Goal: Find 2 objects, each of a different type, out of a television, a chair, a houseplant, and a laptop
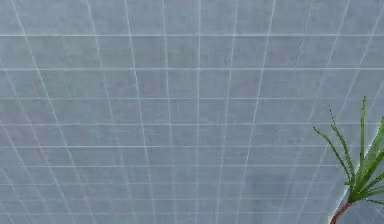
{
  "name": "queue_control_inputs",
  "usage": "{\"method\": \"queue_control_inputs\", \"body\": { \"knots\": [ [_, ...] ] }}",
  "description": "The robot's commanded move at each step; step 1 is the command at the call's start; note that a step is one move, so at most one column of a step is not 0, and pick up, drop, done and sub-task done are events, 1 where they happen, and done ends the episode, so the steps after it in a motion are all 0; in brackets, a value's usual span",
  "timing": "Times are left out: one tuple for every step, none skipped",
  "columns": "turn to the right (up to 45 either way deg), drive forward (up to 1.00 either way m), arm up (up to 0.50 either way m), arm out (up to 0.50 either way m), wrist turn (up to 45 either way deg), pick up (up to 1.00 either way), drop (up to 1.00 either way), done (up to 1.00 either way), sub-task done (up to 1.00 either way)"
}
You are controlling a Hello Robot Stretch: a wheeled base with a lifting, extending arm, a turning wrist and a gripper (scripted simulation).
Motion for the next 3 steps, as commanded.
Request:
{"method": "queue_control_inputs", "body": {
  "knots": [
    [45.0,0.00,0.00,0.00,0.0,0.00,0.00,0.00,0.00],
    [0.0,0.00,0.00,0.00,0.0,0.00,0.00,0.00,1.00],
    [45.0,0.00,0.00,0.00,0.0,0.00,0.00,0.00,0.00]
  ]
}}
